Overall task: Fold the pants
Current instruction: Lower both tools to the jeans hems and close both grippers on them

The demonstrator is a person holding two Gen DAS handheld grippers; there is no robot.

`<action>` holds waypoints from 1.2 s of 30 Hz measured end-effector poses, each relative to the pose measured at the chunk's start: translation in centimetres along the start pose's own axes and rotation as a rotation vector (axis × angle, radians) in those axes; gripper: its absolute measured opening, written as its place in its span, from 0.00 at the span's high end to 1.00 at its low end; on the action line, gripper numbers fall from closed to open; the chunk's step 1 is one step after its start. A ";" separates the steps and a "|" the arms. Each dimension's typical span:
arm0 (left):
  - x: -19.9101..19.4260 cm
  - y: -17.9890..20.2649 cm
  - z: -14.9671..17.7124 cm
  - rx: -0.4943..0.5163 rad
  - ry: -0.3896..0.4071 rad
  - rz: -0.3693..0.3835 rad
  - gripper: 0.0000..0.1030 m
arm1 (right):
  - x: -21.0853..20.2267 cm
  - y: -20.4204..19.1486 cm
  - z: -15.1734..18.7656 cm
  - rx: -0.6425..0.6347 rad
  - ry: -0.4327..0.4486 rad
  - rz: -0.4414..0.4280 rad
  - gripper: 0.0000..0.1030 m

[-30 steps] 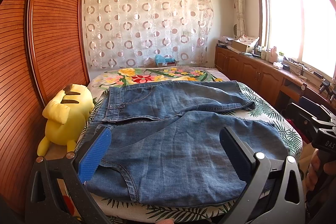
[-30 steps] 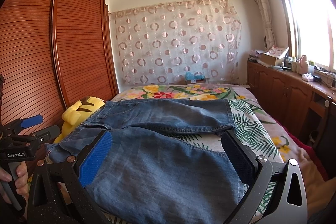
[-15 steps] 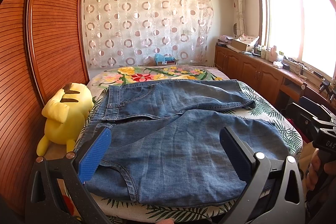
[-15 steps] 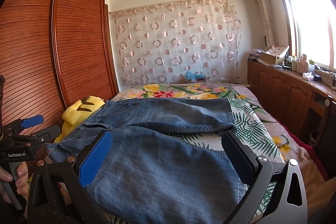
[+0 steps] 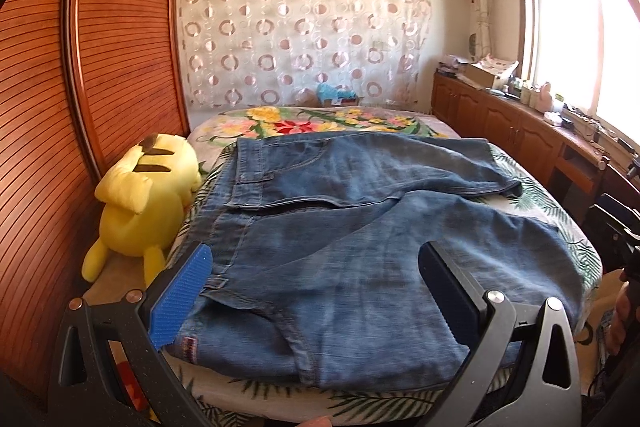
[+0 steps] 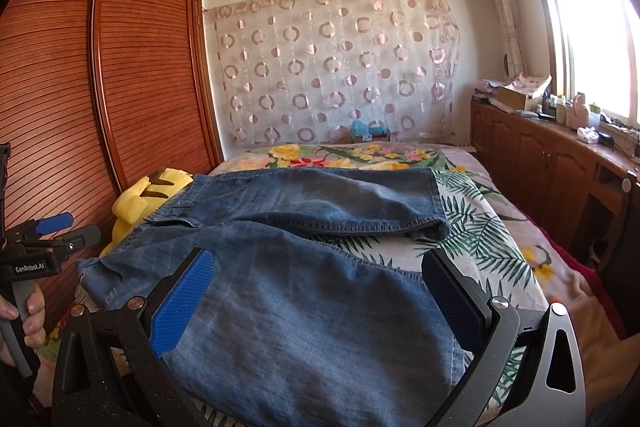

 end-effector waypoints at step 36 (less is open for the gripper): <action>4.7 -11.9 5.9 -0.139 -0.177 -0.048 0.28 | -0.1 0.7 -0.6 -0.074 -0.262 0.083 0.00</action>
Point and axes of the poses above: each gripper's, at about its wrist camera, not at the fingertips, and x roughly the way its jaws point, y to its right, z to its underside, the point moved 1 cm from there along x, roughly the way its jaws point, and after that the axes turned 6 degrees about -y, right-handed, at the moved point
